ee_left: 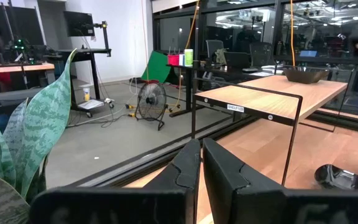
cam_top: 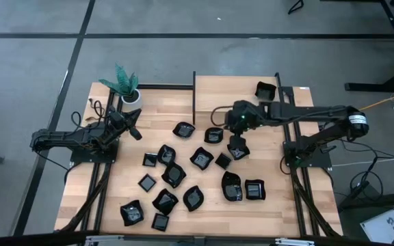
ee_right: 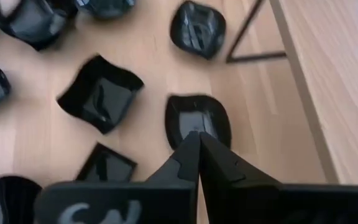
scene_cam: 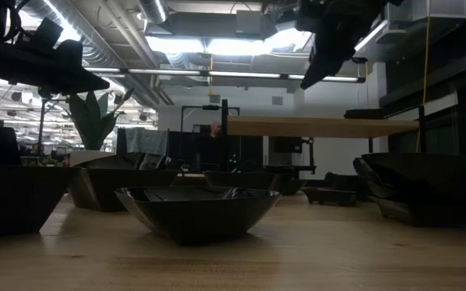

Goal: Pick & Place Mini shaped plates
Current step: Stack the black distorted square plate on top of the black distorted square plate on the shelf

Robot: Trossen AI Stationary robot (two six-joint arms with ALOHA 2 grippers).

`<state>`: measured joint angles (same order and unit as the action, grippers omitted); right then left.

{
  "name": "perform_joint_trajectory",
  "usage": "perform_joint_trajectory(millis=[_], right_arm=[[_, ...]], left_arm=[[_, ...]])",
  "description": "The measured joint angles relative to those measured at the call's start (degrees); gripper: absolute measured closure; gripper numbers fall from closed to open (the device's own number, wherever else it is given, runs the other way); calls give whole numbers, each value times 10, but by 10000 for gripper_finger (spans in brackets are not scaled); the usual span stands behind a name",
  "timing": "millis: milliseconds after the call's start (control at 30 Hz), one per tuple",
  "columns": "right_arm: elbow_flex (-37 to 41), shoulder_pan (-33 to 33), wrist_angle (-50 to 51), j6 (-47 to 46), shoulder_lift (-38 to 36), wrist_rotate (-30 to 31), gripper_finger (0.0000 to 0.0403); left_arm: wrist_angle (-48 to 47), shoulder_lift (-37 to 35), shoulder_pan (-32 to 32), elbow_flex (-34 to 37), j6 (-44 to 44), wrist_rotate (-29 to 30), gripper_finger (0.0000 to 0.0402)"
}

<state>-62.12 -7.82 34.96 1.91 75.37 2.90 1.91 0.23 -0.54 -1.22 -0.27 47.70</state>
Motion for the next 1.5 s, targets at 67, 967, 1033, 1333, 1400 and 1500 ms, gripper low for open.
perform_joint_trajectory(millis=[67, 967, 1033, 1333, 1400, 1500], right_arm=[[11, 6, -19, -5, 0, 0, 388], [16, 25, 146, -119, 88, 10, 380], [16, 25, 145, -119, 103, 9, 376], [15, 56, 152, -65, 120, -69, 342], [15, 76, 158, -51, 120, -68, 333], [15, 108, 158, -56, 120, -30, 317]], left_arm=[[0, 0, 0, 0, 0, 0, 386], [0, 0, 0, 0, 0, 0, 386], [0, 0, 0, 0, 0, 0, 386], [0, 0, 0, 0, 0, 0, 386], [0, 0, 0, 0, 0, 0, 386], [0, 0, 0, 0, 0, 0, 386]])
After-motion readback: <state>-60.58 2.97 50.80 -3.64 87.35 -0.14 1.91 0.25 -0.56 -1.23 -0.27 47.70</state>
